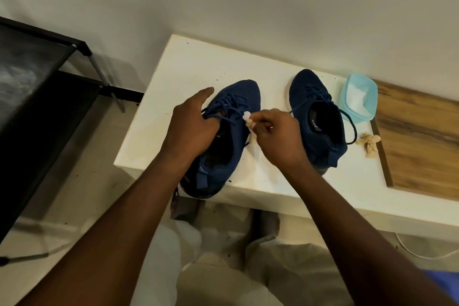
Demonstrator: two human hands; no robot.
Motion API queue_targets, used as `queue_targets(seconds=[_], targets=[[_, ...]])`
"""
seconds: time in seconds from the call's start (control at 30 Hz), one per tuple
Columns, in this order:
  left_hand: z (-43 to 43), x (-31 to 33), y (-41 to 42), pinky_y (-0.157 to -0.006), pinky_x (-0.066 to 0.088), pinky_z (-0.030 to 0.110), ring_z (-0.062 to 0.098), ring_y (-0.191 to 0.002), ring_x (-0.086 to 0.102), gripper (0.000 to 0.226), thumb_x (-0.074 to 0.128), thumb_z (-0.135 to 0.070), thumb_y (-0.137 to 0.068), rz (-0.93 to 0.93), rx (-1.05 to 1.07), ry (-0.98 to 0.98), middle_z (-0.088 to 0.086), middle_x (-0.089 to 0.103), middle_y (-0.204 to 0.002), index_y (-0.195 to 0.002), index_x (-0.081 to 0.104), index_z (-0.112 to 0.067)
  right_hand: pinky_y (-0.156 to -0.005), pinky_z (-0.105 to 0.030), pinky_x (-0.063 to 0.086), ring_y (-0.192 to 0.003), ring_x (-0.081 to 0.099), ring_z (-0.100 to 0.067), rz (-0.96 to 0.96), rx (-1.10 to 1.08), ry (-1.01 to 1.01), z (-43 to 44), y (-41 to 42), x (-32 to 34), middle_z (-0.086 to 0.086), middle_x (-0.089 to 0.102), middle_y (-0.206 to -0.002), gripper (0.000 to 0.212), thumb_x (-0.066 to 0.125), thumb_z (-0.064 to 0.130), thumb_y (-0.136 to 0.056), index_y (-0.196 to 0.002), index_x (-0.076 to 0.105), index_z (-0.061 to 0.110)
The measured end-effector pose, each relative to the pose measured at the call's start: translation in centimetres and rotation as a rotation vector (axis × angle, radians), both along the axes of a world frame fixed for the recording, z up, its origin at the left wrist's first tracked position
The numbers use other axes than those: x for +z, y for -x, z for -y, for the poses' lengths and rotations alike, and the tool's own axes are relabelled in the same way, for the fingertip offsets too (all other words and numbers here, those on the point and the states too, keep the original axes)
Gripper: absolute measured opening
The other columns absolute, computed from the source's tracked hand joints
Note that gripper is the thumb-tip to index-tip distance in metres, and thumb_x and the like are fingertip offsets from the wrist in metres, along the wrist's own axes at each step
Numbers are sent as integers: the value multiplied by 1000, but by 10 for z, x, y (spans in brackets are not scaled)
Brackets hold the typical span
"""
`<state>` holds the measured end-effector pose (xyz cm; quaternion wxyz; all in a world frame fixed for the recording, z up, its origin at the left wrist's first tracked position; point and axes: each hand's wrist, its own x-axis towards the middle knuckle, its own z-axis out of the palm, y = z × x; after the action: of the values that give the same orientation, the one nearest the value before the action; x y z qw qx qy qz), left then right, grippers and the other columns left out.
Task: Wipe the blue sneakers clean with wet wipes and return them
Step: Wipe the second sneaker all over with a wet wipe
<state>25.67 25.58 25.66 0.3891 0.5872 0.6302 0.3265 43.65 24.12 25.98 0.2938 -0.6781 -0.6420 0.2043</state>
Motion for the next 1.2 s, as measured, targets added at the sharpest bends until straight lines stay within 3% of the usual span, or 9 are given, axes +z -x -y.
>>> queue_targets(seconds=[0.1,0.2,0.27,0.37,0.53,0.7,0.9,1.1,1.2], targets=[[2,2,-1,-90,37,14,12,-130,53,57,61,-11,-94,24,20,4,-2,53,-148,-148,49,-26,-77,-17,53,-84,65,-3,-76,181,-66,17,17,8,7,69,-94,18,66,3,-91,-96,77,17],[1,2,0,-84,39,6,10,-119,58,50,60,-10,-94,34,16,-7,-6,62,-132,-141,56,-25,-77,-21,55,-85,66,-10,55,472,-92,49,25,21,0,71,-95,22,66,-2,-87,-96,78,14],[1,1,2,-74,38,-2,4,-106,60,41,63,-12,-93,37,6,-29,-12,65,-115,-131,64,-28,-76,-29,56,-83,65,-14,130,338,-105,28,13,15,-2,70,-94,19,64,-1,-87,-92,77,12],[2,0,4,-75,42,4,3,-103,62,36,68,-17,-92,47,-1,-39,-12,68,-113,-126,67,-27,-80,-32,55,-84,63,-9,41,67,-66,4,3,6,1,68,-96,16,63,4,-92,-93,76,14],[3,-3,4,-85,49,15,8,-107,64,42,65,-10,-90,62,29,-24,-8,69,-117,-129,65,-25,-76,-25,53,-83,65,-16,59,474,-100,54,29,17,-4,70,-92,21,65,-4,-85,-95,76,11],[3,-3,4,-88,54,25,10,-105,65,38,70,-15,-90,45,21,-43,-5,70,-116,-126,67,-24,-78,-27,51,-87,64,-21,90,84,-13,10,0,4,-6,66,-95,18,59,-3,-90,-89,73,8],[8,-4,0,-88,56,28,3,-99,66,31,62,-12,-91,120,98,-25,-12,71,-108,-118,70,-26,-78,-22,50,-85,60,-12,56,440,56,53,9,14,1,65,-97,17,61,7,-93,-98,73,17],[10,-3,-8,-79,57,27,5,-92,67,28,60,-16,-90,138,110,-11,-11,72,-103,-112,72,-28,-70,-34,47,-83,58,-21,102,26,-52,-10,8,-11,-5,59,-92,17,55,-3,-88,-89,67,9],[10,-4,-9,-86,59,36,8,-96,68,33,59,-14,-88,146,125,-2,-10,72,-106,-115,70,-29,-79,-24,48,-87,60,-17,-2,239,-73,11,18,-2,-7,65,-97,18,59,0,-90,-96,73,10]])
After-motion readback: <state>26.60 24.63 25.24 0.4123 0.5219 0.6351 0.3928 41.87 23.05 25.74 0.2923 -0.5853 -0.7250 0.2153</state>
